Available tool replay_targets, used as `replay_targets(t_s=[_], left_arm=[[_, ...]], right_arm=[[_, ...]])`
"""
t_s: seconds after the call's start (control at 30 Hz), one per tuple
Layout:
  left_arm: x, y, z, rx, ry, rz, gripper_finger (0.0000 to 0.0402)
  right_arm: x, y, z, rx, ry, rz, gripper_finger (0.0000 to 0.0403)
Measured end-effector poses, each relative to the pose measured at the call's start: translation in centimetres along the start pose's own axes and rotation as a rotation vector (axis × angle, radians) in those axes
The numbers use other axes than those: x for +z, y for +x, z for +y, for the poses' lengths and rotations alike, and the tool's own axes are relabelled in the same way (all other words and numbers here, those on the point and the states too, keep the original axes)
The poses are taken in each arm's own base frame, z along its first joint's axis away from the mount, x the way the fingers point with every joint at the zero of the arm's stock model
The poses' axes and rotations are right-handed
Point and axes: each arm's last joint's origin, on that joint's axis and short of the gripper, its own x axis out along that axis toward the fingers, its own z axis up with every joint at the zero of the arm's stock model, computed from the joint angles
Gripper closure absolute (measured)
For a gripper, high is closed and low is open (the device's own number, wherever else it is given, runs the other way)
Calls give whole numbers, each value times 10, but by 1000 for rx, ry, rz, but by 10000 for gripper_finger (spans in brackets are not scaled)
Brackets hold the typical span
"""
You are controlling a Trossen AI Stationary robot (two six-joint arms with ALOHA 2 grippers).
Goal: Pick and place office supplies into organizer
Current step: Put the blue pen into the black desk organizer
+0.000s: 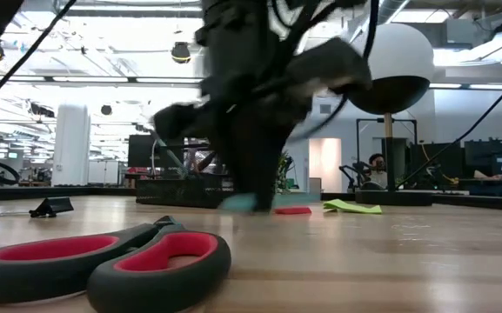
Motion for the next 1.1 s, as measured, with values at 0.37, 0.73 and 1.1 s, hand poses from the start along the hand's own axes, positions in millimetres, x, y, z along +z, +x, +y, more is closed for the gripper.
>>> replay_targets(t_s=[0.37, 0.73, 1.1], left_arm=[[49, -117, 39, 274, 105, -49, 389], [125, -193, 116, 206, 102, -163, 389], [124, -225, 138, -7, 91, -62, 389]], right_arm=[[0, 0, 3, 19, 34, -5, 403], [0, -2, 21, 127, 42, 1, 403], [1, -5, 27, 162, 23, -4, 403]])
